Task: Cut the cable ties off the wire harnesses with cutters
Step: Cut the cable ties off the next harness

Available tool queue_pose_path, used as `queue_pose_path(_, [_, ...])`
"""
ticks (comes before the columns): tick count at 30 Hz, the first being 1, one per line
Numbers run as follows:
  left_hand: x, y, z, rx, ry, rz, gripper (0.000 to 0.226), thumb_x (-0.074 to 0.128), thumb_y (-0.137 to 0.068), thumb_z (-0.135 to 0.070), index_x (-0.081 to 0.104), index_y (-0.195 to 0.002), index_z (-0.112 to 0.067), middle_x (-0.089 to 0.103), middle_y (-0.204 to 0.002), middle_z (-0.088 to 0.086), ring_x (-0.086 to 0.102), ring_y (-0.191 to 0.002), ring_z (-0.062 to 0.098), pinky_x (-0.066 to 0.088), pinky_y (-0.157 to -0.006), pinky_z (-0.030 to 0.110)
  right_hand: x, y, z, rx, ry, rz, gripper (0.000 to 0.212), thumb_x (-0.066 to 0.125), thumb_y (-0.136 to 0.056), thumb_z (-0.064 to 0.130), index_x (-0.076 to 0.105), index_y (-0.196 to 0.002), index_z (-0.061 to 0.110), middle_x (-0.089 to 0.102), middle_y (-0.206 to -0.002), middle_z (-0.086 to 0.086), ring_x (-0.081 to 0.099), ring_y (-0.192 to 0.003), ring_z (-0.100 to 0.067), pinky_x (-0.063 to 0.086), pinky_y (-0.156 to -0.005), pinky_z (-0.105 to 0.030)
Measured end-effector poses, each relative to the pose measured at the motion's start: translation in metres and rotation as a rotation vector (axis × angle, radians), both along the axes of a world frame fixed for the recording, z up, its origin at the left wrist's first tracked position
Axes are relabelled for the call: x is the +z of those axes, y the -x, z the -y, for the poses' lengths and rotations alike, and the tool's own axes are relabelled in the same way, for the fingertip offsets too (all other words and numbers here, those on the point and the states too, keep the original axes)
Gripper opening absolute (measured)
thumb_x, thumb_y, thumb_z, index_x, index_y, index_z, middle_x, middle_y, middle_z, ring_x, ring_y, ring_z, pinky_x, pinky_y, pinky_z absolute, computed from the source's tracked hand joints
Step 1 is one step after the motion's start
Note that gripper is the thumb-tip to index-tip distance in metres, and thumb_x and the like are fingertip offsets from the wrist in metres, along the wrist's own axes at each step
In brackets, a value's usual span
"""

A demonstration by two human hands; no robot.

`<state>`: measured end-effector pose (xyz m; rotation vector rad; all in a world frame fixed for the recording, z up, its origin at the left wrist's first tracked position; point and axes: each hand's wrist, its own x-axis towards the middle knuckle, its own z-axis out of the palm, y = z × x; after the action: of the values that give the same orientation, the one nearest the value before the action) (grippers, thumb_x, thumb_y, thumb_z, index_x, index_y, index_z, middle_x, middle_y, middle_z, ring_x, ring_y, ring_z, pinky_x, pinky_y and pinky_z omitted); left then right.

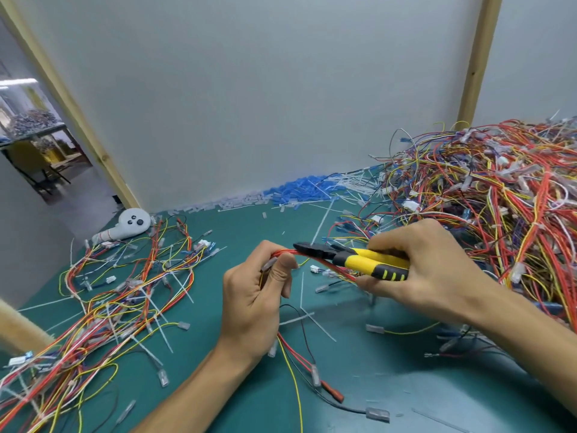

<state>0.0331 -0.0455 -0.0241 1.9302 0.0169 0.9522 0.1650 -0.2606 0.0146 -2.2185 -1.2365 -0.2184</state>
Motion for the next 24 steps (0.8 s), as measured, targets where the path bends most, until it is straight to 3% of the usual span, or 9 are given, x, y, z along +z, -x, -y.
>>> queue_pose_path(2, [-0.0002, -0.0003, -0.0006, 0.0, 0.001, 0.001, 0.033, 0.055, -0.104, -0.051, 0.064, -0.089, -0.023, 0.049, -0.057, 0.002, 0.035, -0.047, 0.012, 0.026, -0.05, 0.02, 0.0001, 0.0007, -0.0011, -0.034, 0.026, 0.05, 0.036, 0.068, -0.073, 0.062, 0.062, -0.08, 0.027, 0.06, -0.071, 0.007, 0.055, -0.069, -0.019, 0.05, -0.063, -0.042])
queue_pose_path(6, [-0.0011, 0.0, -0.0017, 0.006, -0.004, 0.008, 0.034, 0.055, -0.104, -0.051, 0.065, -0.09, -0.022, 0.049, -0.057, -0.001, 0.036, -0.047, 0.013, 0.027, -0.05, 0.021, 0.0003, 0.0017, -0.0024, 0.093, -0.019, -0.073, 0.048, 0.072, -0.077, 0.056, 0.066, -0.119, 0.035, 0.064, -0.107, 0.021, 0.063, -0.098, -0.008, 0.053, -0.086, -0.041])
queue_pose_path(8, [-0.0009, 0.0001, -0.0026, 0.011, -0.005, 0.006, 0.033, 0.055, -0.104, -0.051, 0.064, -0.089, -0.023, 0.05, -0.057, -0.001, 0.036, -0.047, 0.014, 0.027, -0.051, 0.021, 0.0, 0.002, -0.0026, 0.116, -0.04, -0.095, 0.044, 0.075, -0.076, 0.051, 0.068, -0.116, 0.033, 0.066, -0.104, 0.019, 0.063, -0.097, -0.01, 0.053, -0.084, -0.04])
queue_pose_path(10, [-0.0003, 0.0001, -0.0026, 0.017, -0.012, 0.004, 0.031, 0.055, -0.104, -0.048, 0.064, -0.088, -0.024, 0.05, -0.056, -0.001, 0.036, -0.047, 0.014, 0.027, -0.051, 0.021, -0.0008, 0.002, -0.0026, 0.075, -0.055, -0.064, 0.027, 0.075, -0.073, 0.047, 0.072, -0.092, 0.027, 0.065, -0.079, 0.009, 0.059, -0.074, -0.014, 0.051, -0.067, -0.04])
queue_pose_path(13, [0.0011, 0.0001, -0.0009, 0.02, -0.032, 0.01, 0.029, 0.055, -0.105, -0.046, 0.064, -0.088, -0.024, 0.05, -0.056, 0.0, 0.036, -0.046, 0.015, 0.027, -0.049, 0.023, 0.0002, 0.0029, -0.0004, 0.058, -0.116, -0.07, 0.024, 0.073, -0.069, 0.041, 0.067, -0.067, 0.017, 0.05, -0.054, -0.004, 0.038, -0.051, -0.016, 0.033, -0.05, -0.035])
queue_pose_path(16, [0.0017, 0.0017, -0.0009, 0.026, -0.033, 0.025, 0.028, 0.054, -0.106, -0.046, 0.064, -0.089, -0.025, 0.051, -0.057, 0.001, 0.035, -0.045, 0.014, 0.026, -0.049, 0.022, 0.0021, 0.0054, -0.0018, 0.032, -0.107, -0.018, 0.025, 0.075, -0.068, 0.044, 0.07, -0.073, 0.021, 0.056, -0.061, 0.001, 0.049, -0.057, -0.017, 0.041, -0.054, -0.037])
queue_pose_path(18, [0.0014, 0.002, -0.0006, 0.022, -0.023, 0.028, 0.03, 0.054, -0.105, -0.047, 0.064, -0.089, -0.024, 0.051, -0.057, 0.0, 0.036, -0.045, 0.014, 0.027, -0.049, 0.022, 0.0032, 0.0068, -0.003, 0.038, -0.089, -0.033, 0.029, 0.076, -0.069, 0.047, 0.074, -0.09, 0.027, 0.062, -0.08, 0.01, 0.059, -0.075, -0.017, 0.049, -0.067, -0.044])
queue_pose_path(21, [0.0011, 0.0013, 0.0007, 0.023, -0.011, 0.035, 0.033, 0.055, -0.104, -0.05, 0.064, -0.088, -0.022, 0.05, -0.056, -0.001, 0.037, -0.047, 0.015, 0.028, -0.051, 0.021, 0.0009, 0.0062, -0.0039, 0.114, -0.076, -0.096, 0.042, 0.077, -0.073, 0.045, 0.072, -0.112, 0.03, 0.062, -0.099, 0.015, 0.062, -0.093, -0.015, 0.051, -0.081, -0.045])
queue_pose_path(24, [0.0014, 0.0016, 0.0, 0.038, -0.016, 0.049, 0.029, 0.056, -0.104, -0.047, 0.065, -0.089, -0.024, 0.05, -0.056, -0.001, 0.038, -0.046, 0.015, 0.028, -0.051, 0.022, -0.002, 0.0057, -0.0057, 0.133, -0.104, -0.095, 0.038, 0.078, -0.072, 0.043, 0.072, -0.108, 0.03, 0.062, -0.098, 0.016, 0.061, -0.092, -0.01, 0.05, -0.079, -0.04])
